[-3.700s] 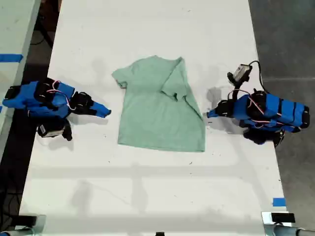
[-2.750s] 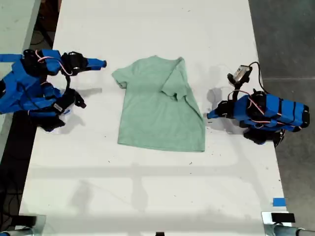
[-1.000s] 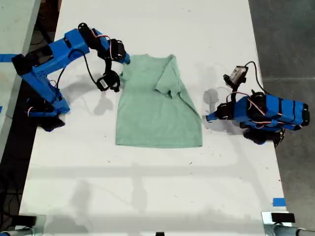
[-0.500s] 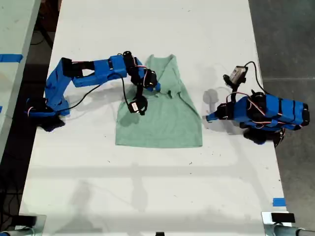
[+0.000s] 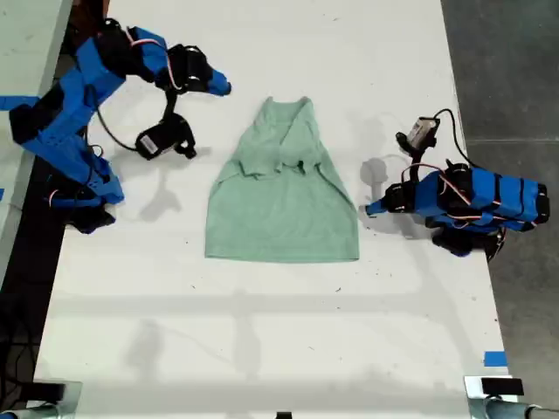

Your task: Fold t shirt

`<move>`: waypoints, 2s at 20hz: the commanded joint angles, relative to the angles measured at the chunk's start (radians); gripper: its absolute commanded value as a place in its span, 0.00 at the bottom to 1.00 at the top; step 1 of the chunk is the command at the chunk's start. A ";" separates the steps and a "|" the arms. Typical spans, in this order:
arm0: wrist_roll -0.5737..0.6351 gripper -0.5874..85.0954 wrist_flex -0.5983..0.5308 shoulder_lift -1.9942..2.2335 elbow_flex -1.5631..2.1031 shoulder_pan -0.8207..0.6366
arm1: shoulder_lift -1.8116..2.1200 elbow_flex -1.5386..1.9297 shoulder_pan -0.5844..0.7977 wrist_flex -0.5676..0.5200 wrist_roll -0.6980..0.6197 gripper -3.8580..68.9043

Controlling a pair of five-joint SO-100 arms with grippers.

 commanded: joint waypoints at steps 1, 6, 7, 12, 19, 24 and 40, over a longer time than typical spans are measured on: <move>-0.144 0.01 -0.198 0.735 0.629 0.106 | 0.012 0.032 -0.011 -0.034 -0.003 0.07; -0.295 0.01 -0.541 1.453 1.710 0.331 | 0.012 0.034 -0.003 -0.026 0.009 0.07; -0.244 0.01 -0.632 1.465 1.842 0.324 | 0.012 0.034 -0.002 -0.021 0.012 0.07; -0.230 0.01 -0.538 1.523 1.853 0.325 | 0.014 0.031 0.005 -0.012 0.000 0.07; -0.253 0.01 -0.520 1.523 1.850 0.311 | 0.014 0.031 0.009 -0.009 0.018 0.07; -0.258 0.01 -0.517 1.523 1.850 0.308 | 0.014 0.032 0.014 -0.003 0.040 0.07; -0.265 0.01 -0.515 1.523 1.850 0.307 | 0.014 0.034 0.018 0.003 0.067 0.07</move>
